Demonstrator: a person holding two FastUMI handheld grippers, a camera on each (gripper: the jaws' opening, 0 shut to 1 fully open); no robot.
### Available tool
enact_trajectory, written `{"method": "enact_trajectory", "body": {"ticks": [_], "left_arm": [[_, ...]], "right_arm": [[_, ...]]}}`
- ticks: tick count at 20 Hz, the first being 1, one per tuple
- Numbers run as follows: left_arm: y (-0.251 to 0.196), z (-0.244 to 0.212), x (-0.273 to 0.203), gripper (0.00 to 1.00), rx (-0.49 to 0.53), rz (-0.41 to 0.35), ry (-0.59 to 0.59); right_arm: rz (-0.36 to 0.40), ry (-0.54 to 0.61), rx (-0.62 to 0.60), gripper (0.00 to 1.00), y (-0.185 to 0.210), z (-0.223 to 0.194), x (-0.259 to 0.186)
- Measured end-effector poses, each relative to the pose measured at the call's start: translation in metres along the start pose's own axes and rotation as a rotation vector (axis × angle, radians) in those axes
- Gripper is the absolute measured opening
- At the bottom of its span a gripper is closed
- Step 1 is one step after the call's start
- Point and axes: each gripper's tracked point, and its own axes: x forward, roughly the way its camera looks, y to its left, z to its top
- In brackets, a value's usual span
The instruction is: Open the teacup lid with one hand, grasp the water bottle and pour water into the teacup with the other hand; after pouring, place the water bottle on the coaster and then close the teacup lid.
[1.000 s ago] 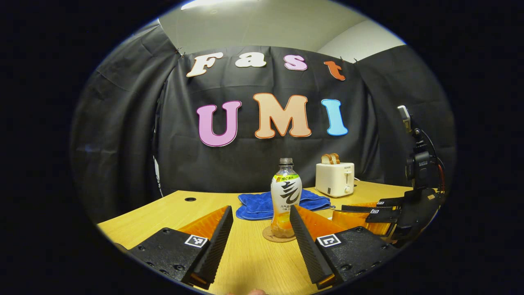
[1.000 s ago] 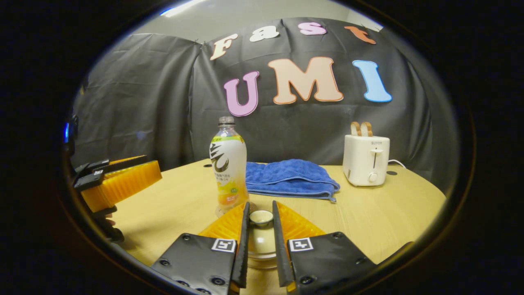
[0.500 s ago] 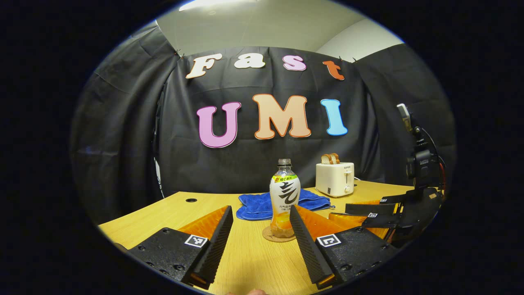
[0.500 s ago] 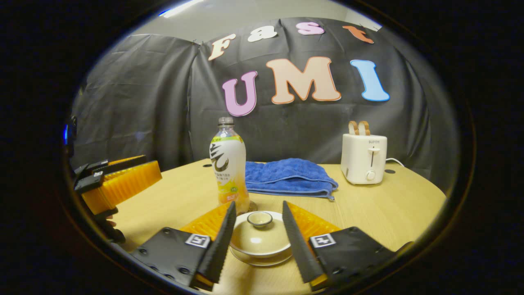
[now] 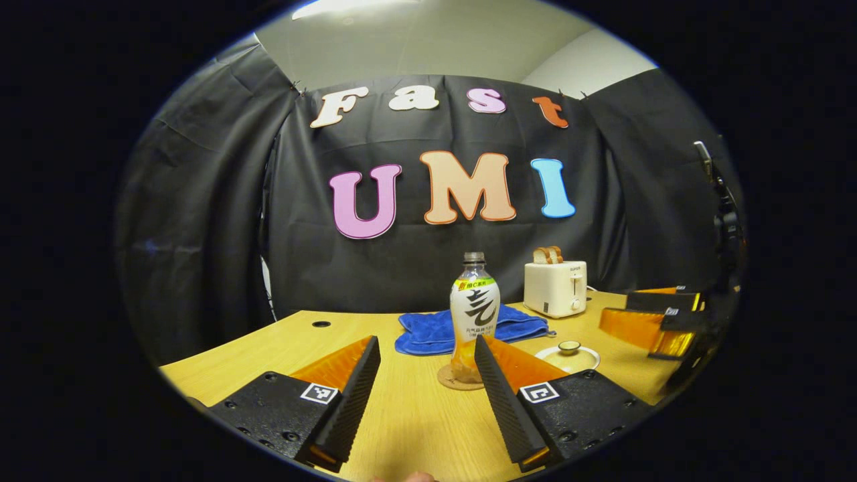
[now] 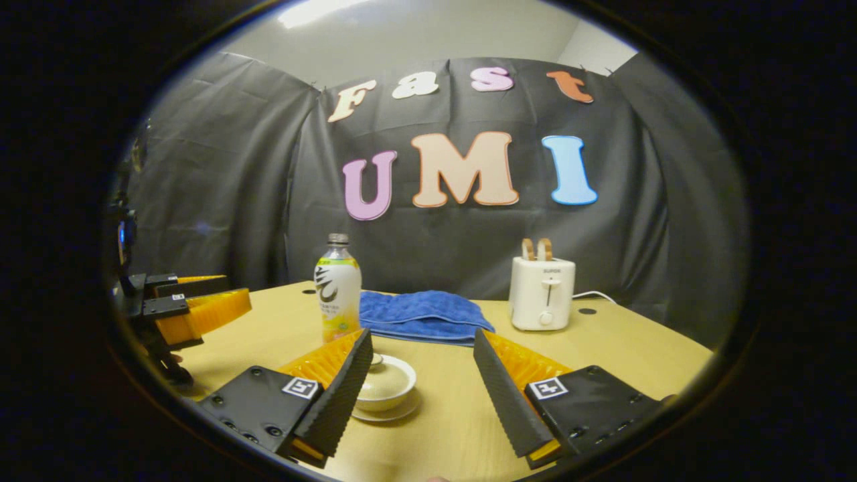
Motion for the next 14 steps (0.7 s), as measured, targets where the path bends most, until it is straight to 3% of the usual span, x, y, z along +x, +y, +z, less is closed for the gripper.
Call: {"method": "enact_trajectory", "body": {"ticks": [6, 14], "left_arm": [[0.005, -0.011, -0.002, 0.84, 0.008, 0.018, 0.024], [0.0, -0.024, 0.002, 0.84, -0.01, 0.018, 0.052]], "right_arm": [[-0.078, 0.001, 0.03, 1.0, -0.038, -0.013, -0.016], [-0.082, -0.001, 0.034, 0.94, -0.038, -0.02, -0.019]]}}
